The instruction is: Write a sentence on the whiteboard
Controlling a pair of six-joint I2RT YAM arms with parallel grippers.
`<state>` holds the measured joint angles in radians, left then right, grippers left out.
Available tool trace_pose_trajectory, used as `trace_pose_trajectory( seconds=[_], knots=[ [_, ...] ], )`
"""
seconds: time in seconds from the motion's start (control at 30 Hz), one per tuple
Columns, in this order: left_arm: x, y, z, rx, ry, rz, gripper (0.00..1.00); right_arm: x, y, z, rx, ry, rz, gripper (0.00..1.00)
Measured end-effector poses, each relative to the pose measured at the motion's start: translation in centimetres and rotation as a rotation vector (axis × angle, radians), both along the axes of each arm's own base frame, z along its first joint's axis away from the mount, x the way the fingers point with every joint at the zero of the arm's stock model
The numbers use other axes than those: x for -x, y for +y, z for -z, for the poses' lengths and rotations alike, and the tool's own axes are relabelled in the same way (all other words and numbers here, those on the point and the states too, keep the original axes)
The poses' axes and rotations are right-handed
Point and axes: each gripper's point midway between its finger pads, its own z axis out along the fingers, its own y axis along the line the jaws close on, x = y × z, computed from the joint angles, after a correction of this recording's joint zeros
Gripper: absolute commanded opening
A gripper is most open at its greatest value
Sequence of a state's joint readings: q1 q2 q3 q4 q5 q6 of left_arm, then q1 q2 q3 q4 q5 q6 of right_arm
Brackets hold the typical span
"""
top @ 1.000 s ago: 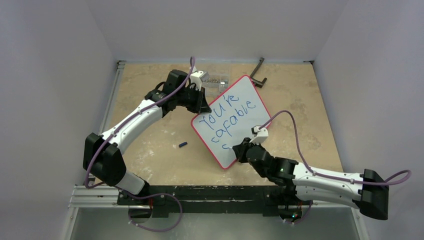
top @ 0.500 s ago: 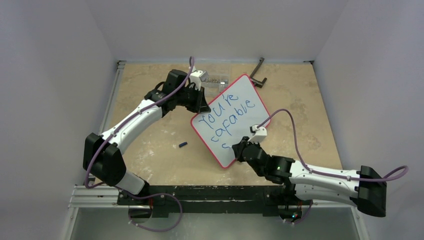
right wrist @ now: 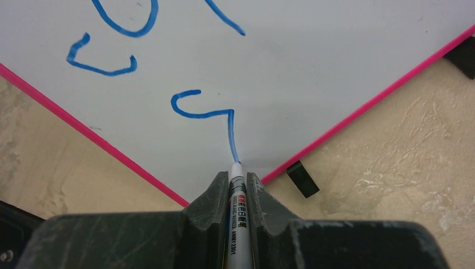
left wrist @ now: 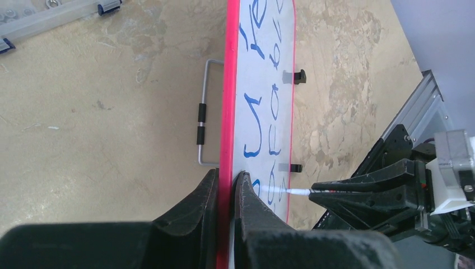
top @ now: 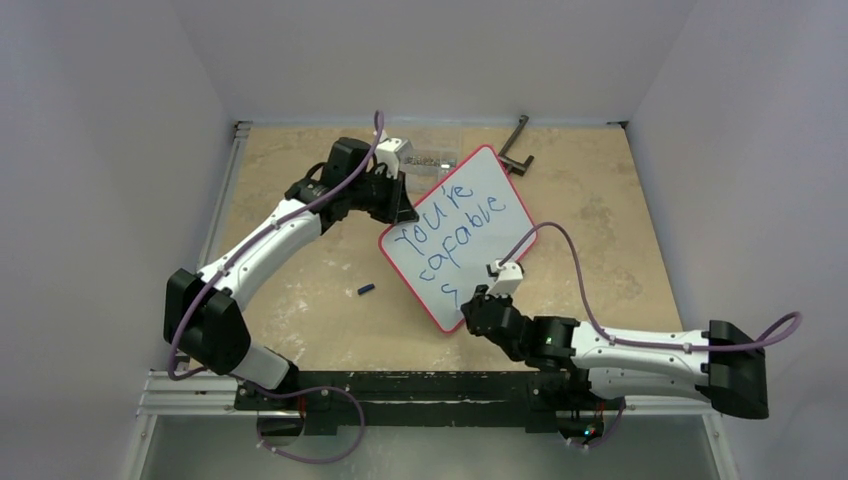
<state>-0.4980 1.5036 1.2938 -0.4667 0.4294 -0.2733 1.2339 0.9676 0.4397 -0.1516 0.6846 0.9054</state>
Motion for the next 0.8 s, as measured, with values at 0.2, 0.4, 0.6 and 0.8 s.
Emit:
trace_pose_trajectory(
  seconds=[0.2,0.4,0.6,0.8],
  knots=[
    [-0.1,0.2,-0.5,0.0,-0.019,-0.011,0.0,0.8,0.4,1.0,0.052,0.02,-0.033,0.0],
    [-0.2,0.4,-0.8,-0.002,-0.03,-0.021,0.0,0.4,1.1,0.6,0.102,0.008,-0.055,0.0],
    [-0.3,0.6,-0.8,-0.003,-0.033,-0.025,0.0,-0.2,2.9,-1.1,0.149,-0.025,-0.095,0.0],
    [-0.3,0.6,-0.8,-0.005,-0.028,-0.03,0.0,-0.8,5.1,-4.2,0.066,-0.076,-0.122,0.0]
  ],
)
